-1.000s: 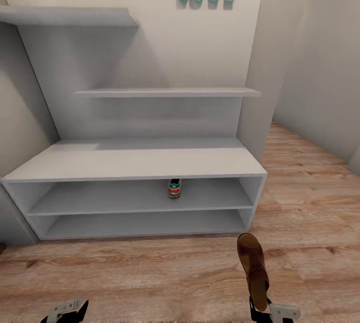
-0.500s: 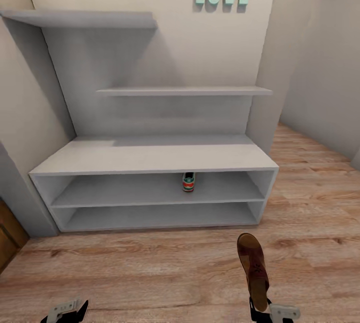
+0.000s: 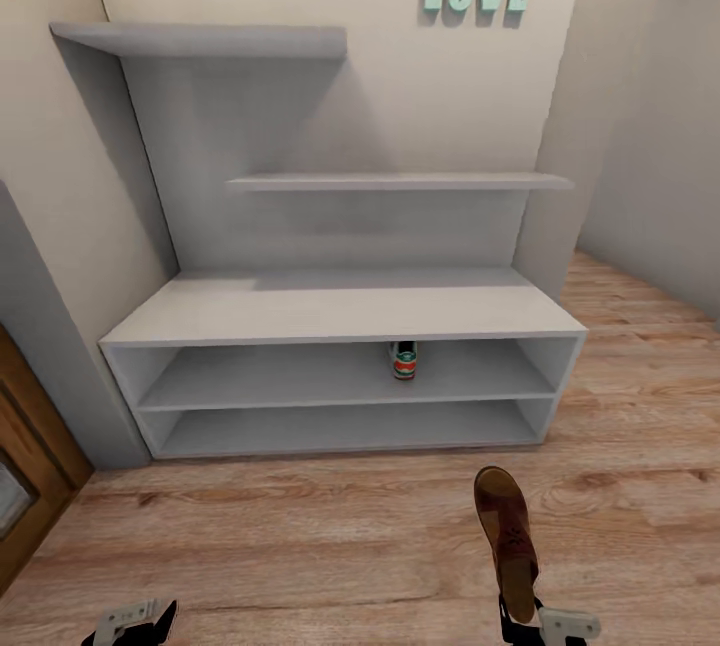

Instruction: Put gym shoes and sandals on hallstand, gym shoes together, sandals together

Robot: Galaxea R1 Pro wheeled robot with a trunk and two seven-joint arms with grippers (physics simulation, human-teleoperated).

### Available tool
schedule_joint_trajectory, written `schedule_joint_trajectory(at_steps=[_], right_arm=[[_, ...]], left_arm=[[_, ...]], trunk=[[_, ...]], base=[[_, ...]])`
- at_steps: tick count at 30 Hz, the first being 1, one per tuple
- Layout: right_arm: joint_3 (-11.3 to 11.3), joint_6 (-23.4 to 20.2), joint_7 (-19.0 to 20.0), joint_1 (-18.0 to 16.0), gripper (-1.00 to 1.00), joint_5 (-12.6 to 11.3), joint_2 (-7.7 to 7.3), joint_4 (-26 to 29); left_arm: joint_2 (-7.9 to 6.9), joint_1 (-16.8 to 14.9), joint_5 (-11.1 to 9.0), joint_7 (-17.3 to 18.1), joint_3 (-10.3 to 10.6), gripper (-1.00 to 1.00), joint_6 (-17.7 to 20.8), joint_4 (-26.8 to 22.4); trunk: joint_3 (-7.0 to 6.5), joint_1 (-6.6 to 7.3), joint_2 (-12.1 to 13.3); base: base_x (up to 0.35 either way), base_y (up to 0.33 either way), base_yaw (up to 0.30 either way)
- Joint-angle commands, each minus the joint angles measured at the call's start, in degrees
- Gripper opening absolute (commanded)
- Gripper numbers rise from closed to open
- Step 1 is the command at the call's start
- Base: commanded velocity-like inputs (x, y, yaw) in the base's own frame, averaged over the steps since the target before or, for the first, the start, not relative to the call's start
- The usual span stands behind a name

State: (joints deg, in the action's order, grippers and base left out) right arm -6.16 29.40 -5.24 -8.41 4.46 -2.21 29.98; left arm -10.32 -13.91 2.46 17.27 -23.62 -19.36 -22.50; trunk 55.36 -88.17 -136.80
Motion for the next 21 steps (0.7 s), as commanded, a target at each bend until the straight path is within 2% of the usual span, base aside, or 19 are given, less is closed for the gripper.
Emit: schedule_joint_trajectory(at_steps=[1, 21], right_arm=[[-0.08, 0.14, -0.30, -0.03, -1.00, 0.33, 0.01, -0.01], [-0.10, 0.14, -0.30, -0.03, -1.00, 0.37, -0.08, -0.01]], left_arm=[[0.04, -0.06, 0.26, 0.48, -0.48, 1.00, -0.15, 0.08], [0.13, -0.06, 0.26, 0.49, -0.46, 1.00, -0.17, 0.08]], trunk=[[0.05, 0.01, -0.02], [0.05, 0.01, -0.02]], base=[[-0.001, 0.299, 0.000], [-0.007, 0.304, 0.000]])
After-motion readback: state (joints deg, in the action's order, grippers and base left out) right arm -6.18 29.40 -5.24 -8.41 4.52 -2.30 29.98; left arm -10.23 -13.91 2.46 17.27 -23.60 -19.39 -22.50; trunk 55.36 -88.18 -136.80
